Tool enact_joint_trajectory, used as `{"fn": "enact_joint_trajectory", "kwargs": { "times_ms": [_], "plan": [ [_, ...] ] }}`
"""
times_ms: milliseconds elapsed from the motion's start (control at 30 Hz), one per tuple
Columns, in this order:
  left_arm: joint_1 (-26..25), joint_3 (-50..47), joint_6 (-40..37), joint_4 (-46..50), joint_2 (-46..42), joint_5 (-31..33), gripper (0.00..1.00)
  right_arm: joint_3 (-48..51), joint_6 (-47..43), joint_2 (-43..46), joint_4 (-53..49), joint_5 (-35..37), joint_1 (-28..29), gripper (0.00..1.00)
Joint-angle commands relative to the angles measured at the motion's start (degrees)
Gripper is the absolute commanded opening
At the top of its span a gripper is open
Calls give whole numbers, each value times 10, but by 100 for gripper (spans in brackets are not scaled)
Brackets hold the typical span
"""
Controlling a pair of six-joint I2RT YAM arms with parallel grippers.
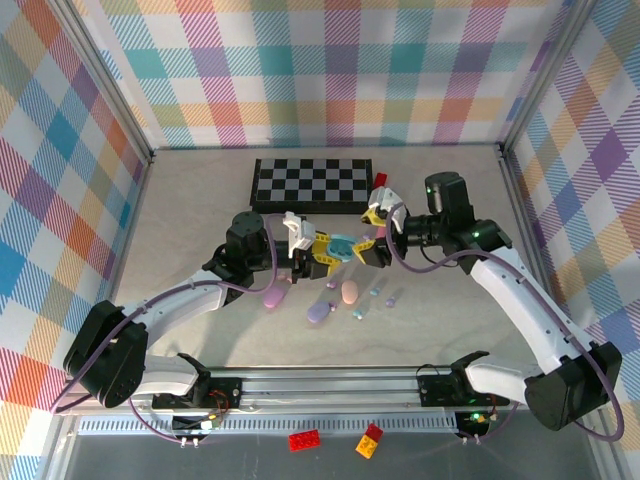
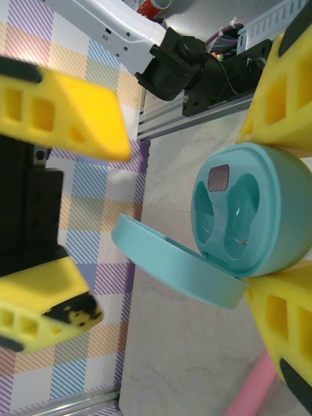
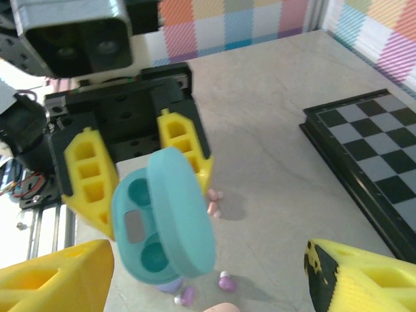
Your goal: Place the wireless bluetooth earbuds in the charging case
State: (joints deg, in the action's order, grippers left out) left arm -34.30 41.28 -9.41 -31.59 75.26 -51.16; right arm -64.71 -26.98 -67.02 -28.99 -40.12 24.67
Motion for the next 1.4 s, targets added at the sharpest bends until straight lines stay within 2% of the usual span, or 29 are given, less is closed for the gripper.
{"fn": "enact_joint_trajectory", "kwargs": {
  "times_ms": [0, 133, 233, 367, 500, 800, 967, 1000, 1067, 1133, 1367],
  "plan": [
    [5, -2, 8, -20, -6, -22, 38, 11, -30, 3, 34, -49, 0, 77],
    [5, 0, 8, -18, -12, -26, 38, 2, -29, -18, 38, -19, 7, 67],
    [5, 4, 13, -19, -12, -33, 38, -5, -33, -33, 42, -22, 11, 53],
    [5, 6, 17, -20, -15, -32, 38, -9, -47, -48, 34, -26, 15, 47],
    [5, 10, 16, -15, -15, -36, 38, -8, -44, -54, 38, -31, 17, 36],
    [5, 13, 11, -8, -13, -34, 38, -6, -41, -49, 38, -36, 21, 1],
    [5, 11, 11, -10, -10, -23, 41, 0, -36, -37, 47, -27, 21, 0],
    [5, 12, 11, -10, -10, -17, 45, 4, -30, -33, 54, -23, 21, 0],
    [4, 13, 7, -4, -8, -5, 61, 10, -23, -27, 70, -15, 21, 0],
    [2, 17, -2, 12, -6, 3, 70, 16, -14, -23, 85, -5, 21, 0],
    [-9, 22, -10, 24, 1, 35, 84, 29, 9, -21, 132, 35, 27, 0]
  ]
}}
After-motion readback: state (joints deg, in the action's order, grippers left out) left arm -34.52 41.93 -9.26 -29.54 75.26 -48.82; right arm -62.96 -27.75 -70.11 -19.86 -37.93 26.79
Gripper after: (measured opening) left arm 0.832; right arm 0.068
